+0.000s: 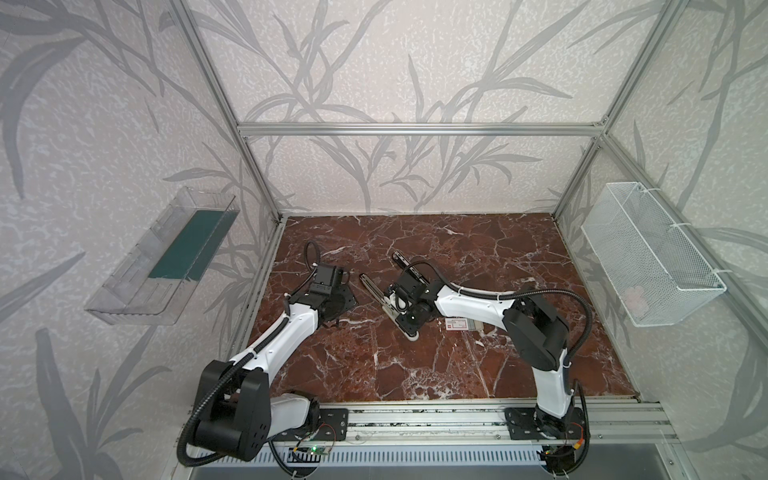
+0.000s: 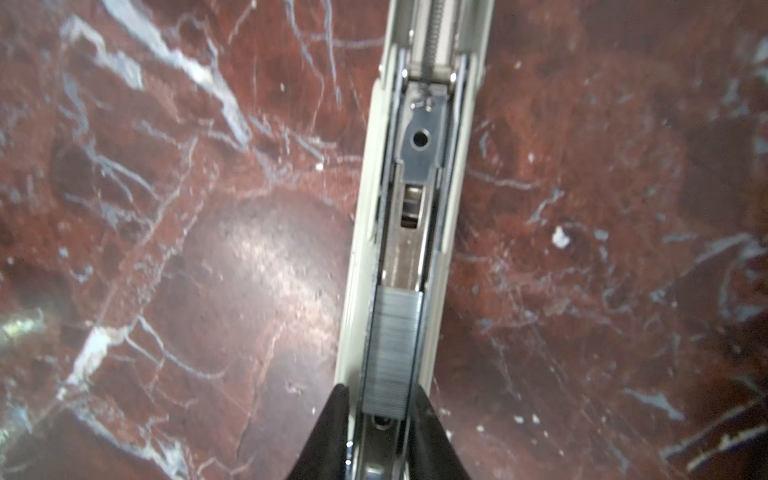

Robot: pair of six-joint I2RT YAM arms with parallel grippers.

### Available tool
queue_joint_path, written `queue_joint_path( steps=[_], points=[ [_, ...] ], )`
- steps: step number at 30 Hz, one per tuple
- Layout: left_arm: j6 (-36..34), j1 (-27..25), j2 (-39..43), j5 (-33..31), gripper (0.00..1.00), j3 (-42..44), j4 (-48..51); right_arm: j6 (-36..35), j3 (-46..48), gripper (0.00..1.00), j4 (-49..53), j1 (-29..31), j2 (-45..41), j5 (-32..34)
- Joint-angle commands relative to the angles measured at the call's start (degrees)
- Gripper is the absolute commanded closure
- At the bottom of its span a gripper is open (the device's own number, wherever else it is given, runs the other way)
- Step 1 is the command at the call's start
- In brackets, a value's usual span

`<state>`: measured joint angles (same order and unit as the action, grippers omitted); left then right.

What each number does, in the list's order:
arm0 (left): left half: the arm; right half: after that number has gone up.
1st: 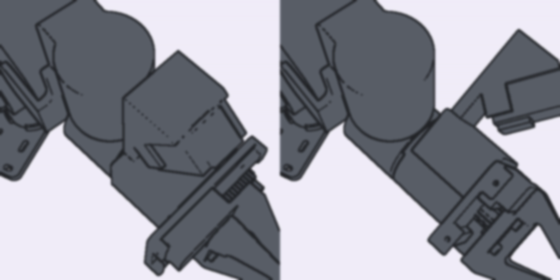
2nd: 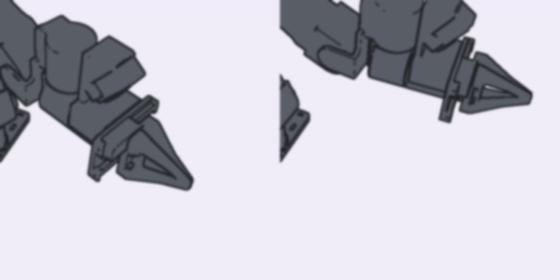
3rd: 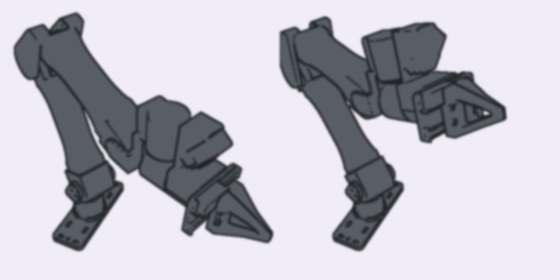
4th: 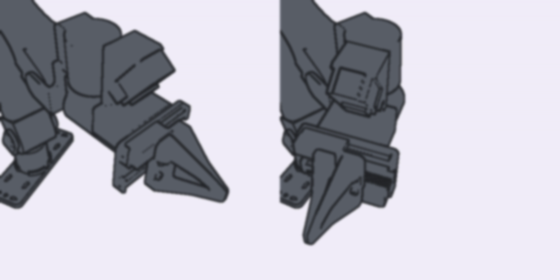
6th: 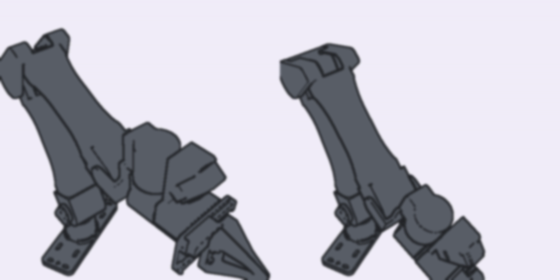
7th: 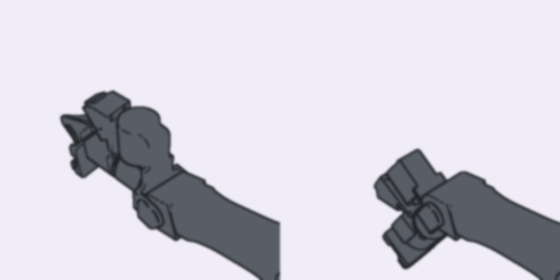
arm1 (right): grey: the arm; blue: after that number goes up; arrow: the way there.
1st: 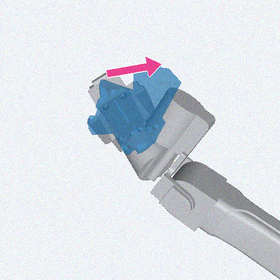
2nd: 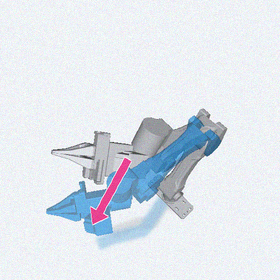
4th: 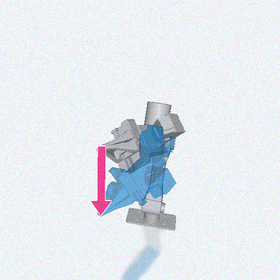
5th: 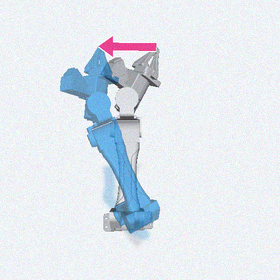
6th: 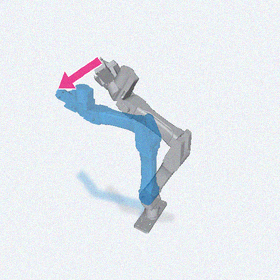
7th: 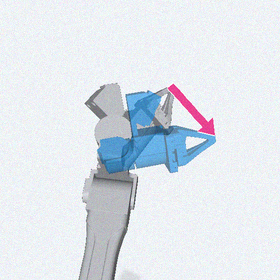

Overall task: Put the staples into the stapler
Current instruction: 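Hold the right gripper at the channel while the left moves to the black base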

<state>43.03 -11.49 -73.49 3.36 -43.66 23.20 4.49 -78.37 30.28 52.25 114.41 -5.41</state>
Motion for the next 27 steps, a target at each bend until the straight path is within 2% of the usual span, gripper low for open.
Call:
queue_joint_path(
  steps=[1, 2, 3, 5, 6, 12, 16, 19, 24, 27],
  points=[
    [-0.5, 2.0, -2.4, 3.1, 0.43, -1.6, -2.2, -5.0, 3.3, 0.75, 3.3, 0.5, -0.9, 0.8],
    [-0.3, 2.9, -3.2, 4.3, 0.42, -1.8, -3.4, -5.5, 3.4, 0.74, 3.2, 0.4, -1.1, 0.7],
    [0.0, 3.9, -4.0, 5.7, 0.34, -1.6, -5.2, -6.2, 3.6, 0.75, 3.1, 0.4, -1.2, 0.0],
    [1.5, 6.2, -5.8, 9.1, 0.32, -1.4, -8.4, -6.6, 3.9, 0.75, 2.6, 0.4, -1.5, 0.2],
    [2.8, 7.2, -6.8, 10.4, 0.26, -1.4, -9.7, -6.8, 4.0, 0.75, 2.5, 0.4, -1.5, 0.4],
    [6.0, 11.2, -15.9, 21.6, 0.25, -2.7, -19.5, -7.2, 5.1, 0.74, 1.5, 0.5, -1.7, 0.2],
    [5.4, 11.4, -20.5, 20.3, 0.25, -6.1, -17.4, -7.9, 4.8, 0.74, 2.0, 0.5, -1.6, 0.7],
    [3.2, 11.2, -23.1, 19.3, 0.25, -12.2, -9.6, -8.8, 4.6, 0.74, 2.7, 0.7, -1.6, 1.9],
    [2.8, 10.9, -23.6, 16.7, 0.26, -17.1, -4.6, -8.8, 4.2, 0.74, 2.4, 1.4, -1.4, 1.1],
    [2.6, 8.9, -26.1, 14.8, 0.29, -21.6, 2.5, -7.9, 3.3, 0.74, 2.8, 1.6, -0.7, 1.5]
  ],
)
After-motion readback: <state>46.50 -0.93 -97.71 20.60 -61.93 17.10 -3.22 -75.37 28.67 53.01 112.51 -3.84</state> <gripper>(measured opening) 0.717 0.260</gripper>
